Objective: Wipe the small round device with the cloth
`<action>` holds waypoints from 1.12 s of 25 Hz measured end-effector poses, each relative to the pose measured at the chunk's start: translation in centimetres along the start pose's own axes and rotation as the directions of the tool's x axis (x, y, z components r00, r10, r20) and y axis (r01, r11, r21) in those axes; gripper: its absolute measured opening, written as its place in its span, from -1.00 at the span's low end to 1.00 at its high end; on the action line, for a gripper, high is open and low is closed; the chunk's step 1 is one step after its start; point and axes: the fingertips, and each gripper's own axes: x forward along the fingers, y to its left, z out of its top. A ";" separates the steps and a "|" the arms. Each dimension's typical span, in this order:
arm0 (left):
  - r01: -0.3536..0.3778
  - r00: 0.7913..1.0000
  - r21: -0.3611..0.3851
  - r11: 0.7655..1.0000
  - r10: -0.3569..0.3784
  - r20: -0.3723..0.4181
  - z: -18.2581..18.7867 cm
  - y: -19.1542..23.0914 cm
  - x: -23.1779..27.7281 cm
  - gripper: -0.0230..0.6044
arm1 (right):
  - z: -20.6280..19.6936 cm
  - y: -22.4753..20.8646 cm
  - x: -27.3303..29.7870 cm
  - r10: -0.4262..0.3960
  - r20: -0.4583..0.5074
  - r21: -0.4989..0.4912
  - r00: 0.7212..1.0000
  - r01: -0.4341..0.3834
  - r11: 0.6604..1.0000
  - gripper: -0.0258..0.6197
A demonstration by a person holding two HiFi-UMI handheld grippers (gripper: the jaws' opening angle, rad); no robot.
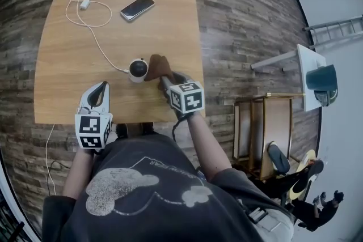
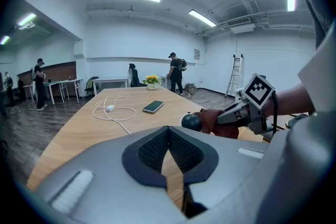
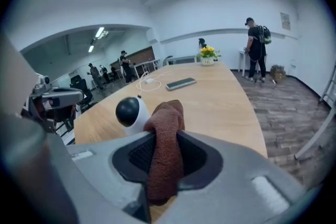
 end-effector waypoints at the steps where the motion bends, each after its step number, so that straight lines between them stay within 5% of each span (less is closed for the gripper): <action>1: -0.004 1.000 0.006 1.000 0.004 0.011 0.6 0.0 0.0 -0.87 | 1.2 -0.1 -0.3 0.012 0.043 -0.017 0.999 -0.012 1.000 -0.67; 11: -0.075 0.997 -0.009 0.997 0.075 0.026 1.6 0.8 0.1 -0.87 | 10.0 1.5 1.0 0.205 0.170 -0.219 0.964 -0.166 0.961 -0.67; 19: -0.136 0.991 -0.039 0.990 0.136 -0.014 0.4 1.4 0.5 -0.87 | 8.0 4.2 4.4 0.370 0.019 -0.276 0.929 -0.351 0.895 -0.67; 28: -0.193 0.980 -0.073 0.978 0.189 -0.060 -0.6 2.0 1.3 -0.87 | 5.0 3.8 7.5 0.443 -0.142 -0.291 0.885 -0.465 0.836 -0.67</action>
